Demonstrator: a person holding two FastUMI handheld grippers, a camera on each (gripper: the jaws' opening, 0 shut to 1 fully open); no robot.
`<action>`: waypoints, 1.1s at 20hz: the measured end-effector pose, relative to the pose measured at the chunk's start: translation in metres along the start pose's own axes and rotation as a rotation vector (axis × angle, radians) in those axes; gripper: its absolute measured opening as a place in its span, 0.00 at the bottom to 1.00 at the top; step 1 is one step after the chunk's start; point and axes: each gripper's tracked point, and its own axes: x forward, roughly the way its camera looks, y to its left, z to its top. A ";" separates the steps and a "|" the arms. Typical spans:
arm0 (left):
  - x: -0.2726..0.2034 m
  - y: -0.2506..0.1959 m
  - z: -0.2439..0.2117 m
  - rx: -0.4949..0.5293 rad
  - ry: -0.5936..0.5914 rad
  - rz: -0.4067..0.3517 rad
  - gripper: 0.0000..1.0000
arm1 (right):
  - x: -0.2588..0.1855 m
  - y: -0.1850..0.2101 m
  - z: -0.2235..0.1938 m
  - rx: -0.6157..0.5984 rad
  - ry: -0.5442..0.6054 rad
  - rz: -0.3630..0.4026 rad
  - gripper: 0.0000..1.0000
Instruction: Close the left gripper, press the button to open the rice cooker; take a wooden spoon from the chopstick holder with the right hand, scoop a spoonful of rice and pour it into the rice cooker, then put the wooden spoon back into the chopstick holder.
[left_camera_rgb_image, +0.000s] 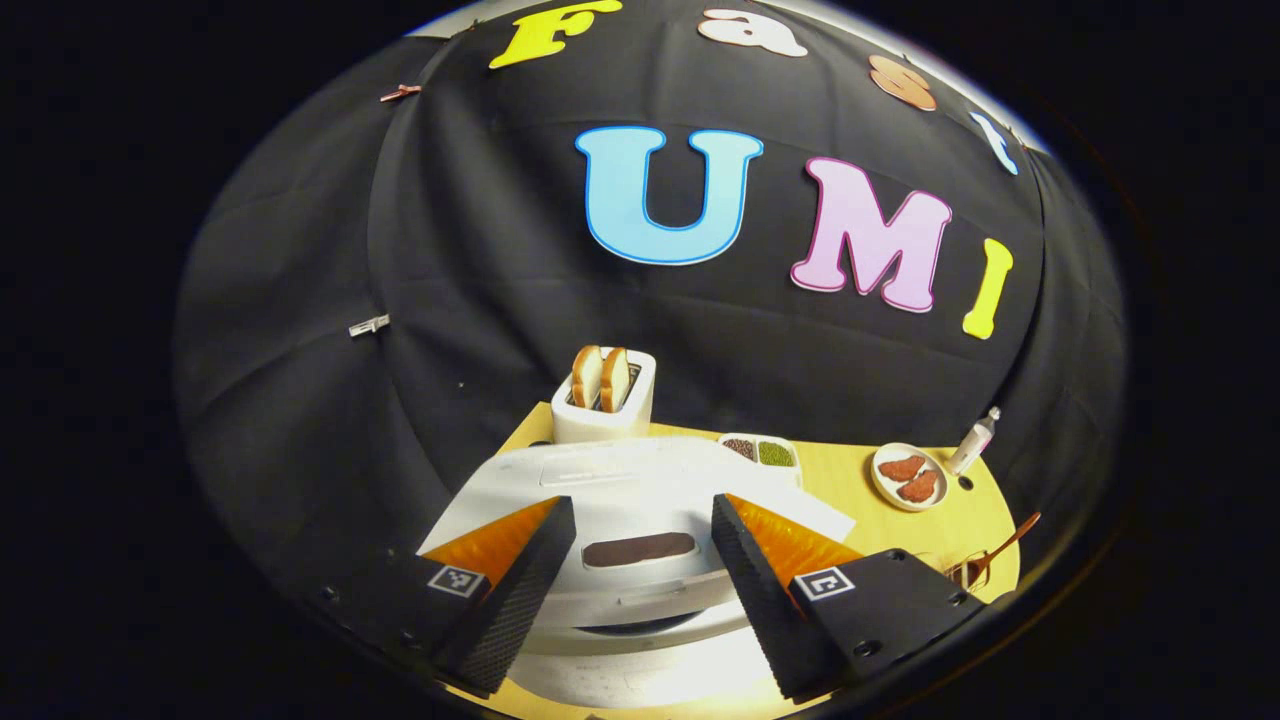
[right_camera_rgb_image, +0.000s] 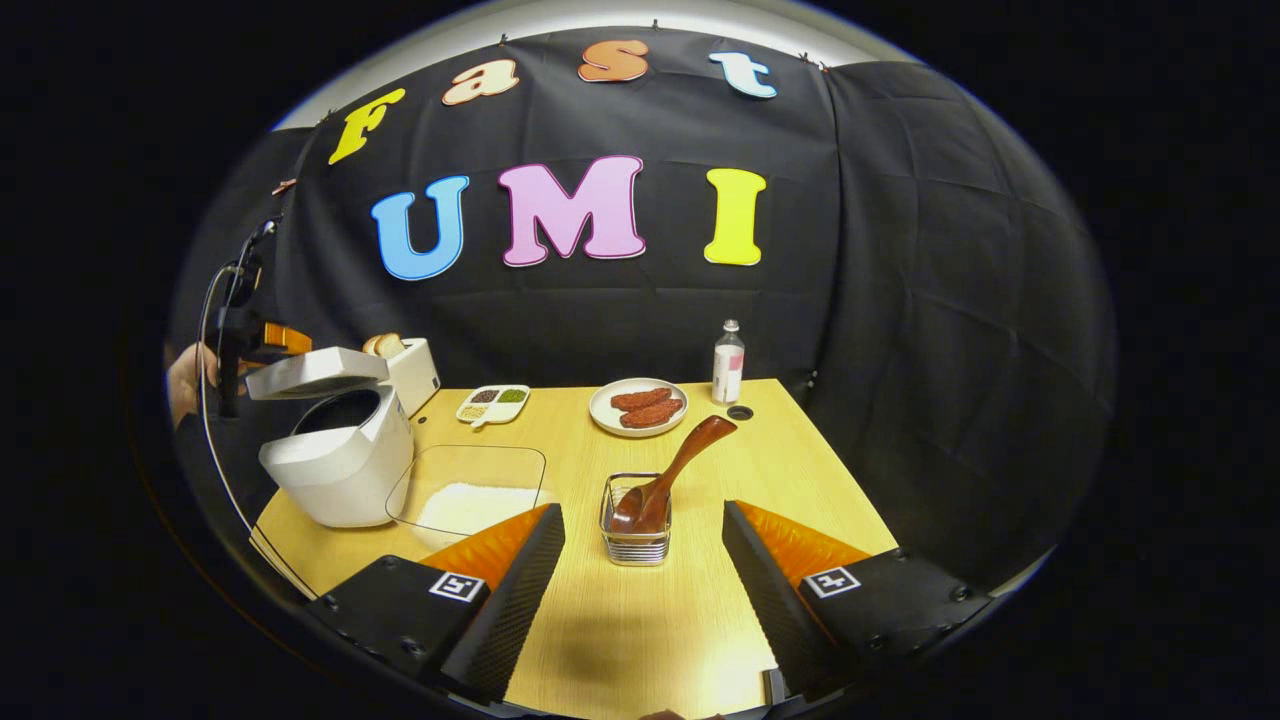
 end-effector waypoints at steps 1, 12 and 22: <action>0.002 0.000 -0.010 0.000 0.006 0.007 0.97 | -0.001 -0.002 -0.001 -0.007 0.000 0.005 0.99; 0.024 -0.002 -0.081 0.020 0.097 0.098 0.98 | -0.016 -0.034 -0.016 -0.002 -0.011 0.060 1.00; -0.009 -0.017 -0.051 0.042 -0.084 0.089 0.97 | -0.013 -0.051 0.038 -0.013 -0.121 -0.016 0.99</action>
